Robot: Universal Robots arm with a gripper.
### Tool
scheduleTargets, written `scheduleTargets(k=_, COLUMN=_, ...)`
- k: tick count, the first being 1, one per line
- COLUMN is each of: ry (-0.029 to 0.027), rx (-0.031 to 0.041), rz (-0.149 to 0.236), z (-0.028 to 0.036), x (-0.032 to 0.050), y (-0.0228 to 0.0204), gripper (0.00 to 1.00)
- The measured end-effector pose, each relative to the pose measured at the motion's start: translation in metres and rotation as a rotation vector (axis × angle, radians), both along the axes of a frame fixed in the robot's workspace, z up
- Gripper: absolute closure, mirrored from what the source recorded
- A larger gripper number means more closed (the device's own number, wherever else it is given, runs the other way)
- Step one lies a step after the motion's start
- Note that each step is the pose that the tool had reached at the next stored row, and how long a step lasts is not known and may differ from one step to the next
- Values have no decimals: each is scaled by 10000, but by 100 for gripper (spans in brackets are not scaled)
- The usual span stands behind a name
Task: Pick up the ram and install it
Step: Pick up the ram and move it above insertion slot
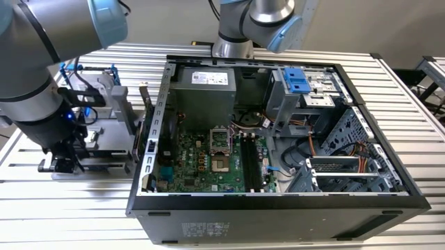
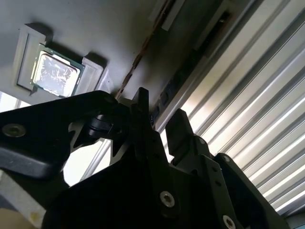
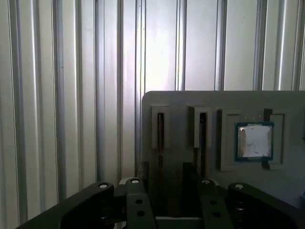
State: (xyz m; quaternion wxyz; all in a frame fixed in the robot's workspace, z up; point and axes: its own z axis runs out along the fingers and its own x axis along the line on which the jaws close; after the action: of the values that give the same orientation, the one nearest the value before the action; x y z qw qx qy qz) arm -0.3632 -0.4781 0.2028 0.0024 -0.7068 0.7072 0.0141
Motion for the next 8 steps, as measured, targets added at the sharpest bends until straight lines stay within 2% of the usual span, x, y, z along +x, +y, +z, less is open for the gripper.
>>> scheduleTargets(k=8, ry=0, rx=-1, rz=-9, z=-88, x=0, y=-3, gripper=0)
